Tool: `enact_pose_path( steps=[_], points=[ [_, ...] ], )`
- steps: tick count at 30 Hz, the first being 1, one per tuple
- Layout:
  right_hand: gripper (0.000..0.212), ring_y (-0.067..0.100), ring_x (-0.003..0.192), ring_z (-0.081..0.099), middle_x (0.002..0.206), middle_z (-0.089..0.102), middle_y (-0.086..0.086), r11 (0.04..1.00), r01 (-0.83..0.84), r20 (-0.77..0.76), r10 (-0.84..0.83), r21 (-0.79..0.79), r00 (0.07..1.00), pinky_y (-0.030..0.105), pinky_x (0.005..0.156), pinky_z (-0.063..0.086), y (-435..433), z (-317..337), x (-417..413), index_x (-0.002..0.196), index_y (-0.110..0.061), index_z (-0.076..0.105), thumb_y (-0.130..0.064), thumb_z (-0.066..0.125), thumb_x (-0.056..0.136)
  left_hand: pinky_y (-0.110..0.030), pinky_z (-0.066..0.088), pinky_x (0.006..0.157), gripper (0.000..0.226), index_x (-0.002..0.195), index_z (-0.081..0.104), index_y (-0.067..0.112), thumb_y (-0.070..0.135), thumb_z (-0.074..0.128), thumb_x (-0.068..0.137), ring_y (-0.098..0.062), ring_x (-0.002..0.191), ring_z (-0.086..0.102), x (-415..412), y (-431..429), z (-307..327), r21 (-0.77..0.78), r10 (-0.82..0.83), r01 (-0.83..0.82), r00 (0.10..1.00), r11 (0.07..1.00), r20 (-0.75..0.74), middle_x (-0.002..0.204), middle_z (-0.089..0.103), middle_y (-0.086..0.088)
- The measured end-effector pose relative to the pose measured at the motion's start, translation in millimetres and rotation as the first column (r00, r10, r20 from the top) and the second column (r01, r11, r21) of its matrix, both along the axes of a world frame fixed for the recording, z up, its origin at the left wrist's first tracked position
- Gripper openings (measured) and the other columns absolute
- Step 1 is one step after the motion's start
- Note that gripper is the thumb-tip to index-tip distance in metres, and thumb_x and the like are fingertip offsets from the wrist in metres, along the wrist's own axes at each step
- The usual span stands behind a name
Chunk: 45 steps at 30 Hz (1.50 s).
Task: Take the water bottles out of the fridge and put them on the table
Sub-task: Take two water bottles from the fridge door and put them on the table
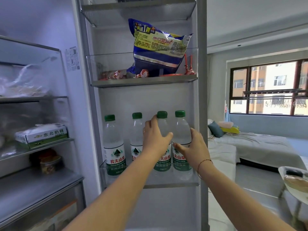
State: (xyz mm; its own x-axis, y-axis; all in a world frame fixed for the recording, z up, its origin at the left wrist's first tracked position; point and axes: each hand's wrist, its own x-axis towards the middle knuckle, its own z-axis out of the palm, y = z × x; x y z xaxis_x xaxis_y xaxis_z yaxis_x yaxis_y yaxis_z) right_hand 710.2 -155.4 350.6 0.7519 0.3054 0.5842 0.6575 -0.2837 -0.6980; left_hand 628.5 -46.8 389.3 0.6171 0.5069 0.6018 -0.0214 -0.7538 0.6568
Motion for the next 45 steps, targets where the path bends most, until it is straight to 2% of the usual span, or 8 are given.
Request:
enact_pose_path(
  steps=[3, 6, 8, 14, 19, 29, 40, 45],
  points=[
    [0.074, 0.019, 0.116, 0.052, 0.131, 0.052, 0.002, 0.999, -0.032, 0.001, 0.032, 0.008, 0.999, 0.04, 0.097, 0.048, -3.6, 0.0, -0.4, 0.136, -0.017, 0.039, -0.035, 0.075, 0.073, -0.026, 0.037, 0.087, 0.083, 0.144, 0.009, 0.044, 0.027, 0.066, 0.086, -0.012, 0.113, 0.041, -2.7, -0.9, -11.4, -0.109, -0.109, 0.109, 0.994, 0.988, 0.0, 0.131, 0.035, 0.003],
    [0.069, 0.018, 0.108, 0.058, 0.122, 0.06, -0.003, 0.995, -0.092, -0.037, 0.093, 0.033, 0.995, 0.039, 0.092, 0.05, -7.8, -3.2, -1.6, 0.131, -0.024, 0.04, -0.032, 0.076, 0.073, -0.027, 0.035, 0.095, 0.091, 0.147, 0.003, 0.041, 0.029, 0.067, 0.085, -0.008, 0.118, 0.039, -6.3, -1.3, -27.2, -0.134, -0.106, 0.103, 0.994, 0.986, -0.015, 0.142, 0.032, 0.005],
    [0.067, 0.017, 0.102, 0.059, 0.115, 0.062, -0.005, 0.995, -0.093, -0.044, 0.094, 0.034, 0.995, 0.033, 0.086, 0.049, -9.2, -6.9, -2.8, 0.128, -0.026, 0.041, -0.032, 0.077, 0.072, -0.031, 0.037, 0.102, 0.087, 0.148, 0.012, 0.029, 0.032, 0.07, 0.083, -0.015, 0.129, 0.041, -8.1, -0.8, -35.7, -0.172, -0.089, 0.083, 0.996, 0.982, -0.028, 0.146, 0.037, 0.003],
    [0.065, 0.022, 0.104, 0.057, 0.117, 0.057, 0.004, 0.997, -0.058, -0.049, 0.056, -0.047, 0.997, 0.04, 0.089, 0.049, -7.2, -8.7, -3.6, 0.119, -0.014, 0.049, -0.036, 0.081, 0.067, -0.024, 0.041, 0.083, 0.078, 0.137, 0.027, 0.023, 0.029, 0.076, 0.077, -0.012, 0.104, 0.05, -9.3, -1.9, -45.2, -0.201, -0.02, 0.021, 1.0, 0.979, 0.007, 0.112, 0.051, 0.009],
    [0.067, 0.019, 0.09, 0.06, 0.101, 0.061, -0.003, 0.999, -0.053, -0.081, 0.052, -0.013, 0.995, 0.031, 0.075, 0.049, -10.8, -9.4, -3.6, 0.115, -0.019, 0.045, -0.04, 0.082, 0.063, -0.024, 0.044, 0.079, 0.081, 0.137, 0.032, 0.025, 0.034, 0.08, 0.072, -0.011, 0.099, 0.056, -7.1, -6.1, -51.0, -0.22, 0.03, -0.009, 0.996, 0.976, 0.09, 0.112, 0.059, 0.008],
    [0.065, -0.003, 0.08, 0.057, 0.086, 0.055, -0.023, 0.962, -0.192, 0.0, 0.196, 0.196, 0.981, 0.012, 0.064, 0.041, -20.1, 11.8, -7.2, 0.106, -0.03, 0.044, -0.026, 0.087, 0.057, -0.007, 0.04, 0.074, 0.069, 0.126, 0.043, 0.03, 0.035, 0.082, 0.069, 0.004, 0.095, 0.057, -22.9, -12.6, -26.1, -0.17, 0.036, 0.004, 0.973, 0.985, 0.229, 0.101, 0.059, 0.022],
    [0.067, -0.005, 0.083, 0.06, 0.096, 0.06, -0.02, 0.815, -0.474, 0.096, 0.471, 0.334, 0.877, 0.01, 0.063, 0.046, -23.4, 52.2, -56.3, 0.109, -0.031, 0.046, -0.025, 0.087, 0.058, -0.006, 0.044, 0.07, 0.067, 0.122, 0.045, 0.031, 0.03, 0.084, 0.068, 0.007, 0.09, 0.056, -98.4, -23.1, 12.1, -0.094, 0.184, -0.161, 0.921, 0.983, 0.343, 0.097, 0.057, 0.023],
    [0.067, 0.0, 0.089, 0.06, 0.1, 0.06, -0.018, 0.749, -0.584, 0.031, 0.607, 0.313, 0.794, 0.014, 0.067, 0.047, -14.7, 35.3, -101.8, 0.11, -0.029, 0.046, -0.024, 0.088, 0.058, -0.037, 0.053, 0.088, 0.072, 0.125, 0.046, 0.029, 0.027, 0.086, 0.064, -0.014, 0.104, 0.062, -154.1, -26.2, -7.0, -0.162, 0.271, -0.231, 0.915, 0.959, 0.298, 0.11, 0.064, 0.006]
  ],
)
